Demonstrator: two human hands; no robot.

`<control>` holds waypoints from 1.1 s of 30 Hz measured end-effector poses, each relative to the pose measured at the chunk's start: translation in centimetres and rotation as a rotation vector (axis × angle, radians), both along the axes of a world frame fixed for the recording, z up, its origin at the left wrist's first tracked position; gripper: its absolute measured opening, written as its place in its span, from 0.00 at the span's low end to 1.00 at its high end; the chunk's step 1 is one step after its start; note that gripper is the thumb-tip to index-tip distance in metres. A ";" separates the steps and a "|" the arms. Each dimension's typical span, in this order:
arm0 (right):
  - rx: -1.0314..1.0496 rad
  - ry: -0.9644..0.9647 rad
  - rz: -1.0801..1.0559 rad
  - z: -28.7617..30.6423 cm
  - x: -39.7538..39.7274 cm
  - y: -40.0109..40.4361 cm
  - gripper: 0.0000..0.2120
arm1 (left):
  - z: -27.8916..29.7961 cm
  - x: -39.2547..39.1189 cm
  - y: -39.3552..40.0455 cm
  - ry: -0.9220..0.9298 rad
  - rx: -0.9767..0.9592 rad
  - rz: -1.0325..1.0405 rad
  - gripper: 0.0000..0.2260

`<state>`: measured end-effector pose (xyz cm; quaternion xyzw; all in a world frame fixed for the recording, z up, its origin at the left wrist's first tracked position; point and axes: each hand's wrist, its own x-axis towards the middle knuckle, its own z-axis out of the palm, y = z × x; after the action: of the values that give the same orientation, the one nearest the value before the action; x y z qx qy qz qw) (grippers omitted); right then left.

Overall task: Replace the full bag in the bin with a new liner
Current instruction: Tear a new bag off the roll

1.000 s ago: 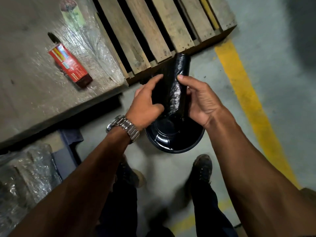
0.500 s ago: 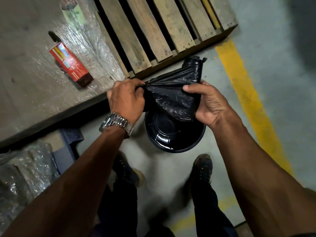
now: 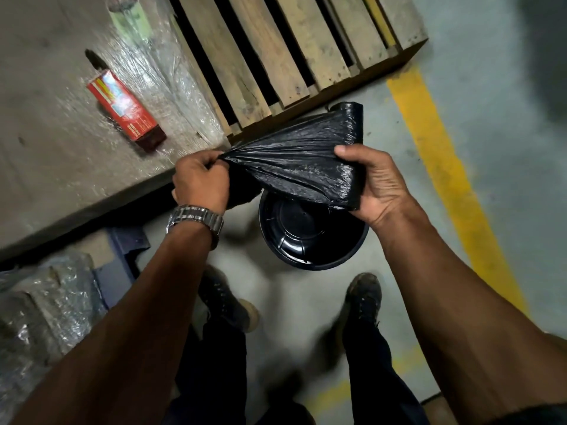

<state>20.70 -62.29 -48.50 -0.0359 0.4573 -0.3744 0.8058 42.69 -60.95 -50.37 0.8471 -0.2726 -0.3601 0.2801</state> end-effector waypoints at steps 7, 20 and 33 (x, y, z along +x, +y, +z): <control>-0.082 0.164 0.087 0.2 0.7 -0.4 0.15 | 2.0 -1.6 0.6 -0.220 0.086 -0.555 0.37; -0.115 0.210 0.070 0.3 0.4 -1.5 0.23 | 1.7 -4.4 -0.4 -0.393 -0.109 -0.812 0.08; -0.107 -0.041 0.040 0.2 0.7 -0.8 0.20 | 1.3 -1.6 0.7 -0.478 0.033 -0.600 0.10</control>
<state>21.42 -63.06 -48.29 -0.0801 0.4192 -0.3828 0.8193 41.05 -60.26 -49.09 0.7941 -0.5603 -0.2228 0.0771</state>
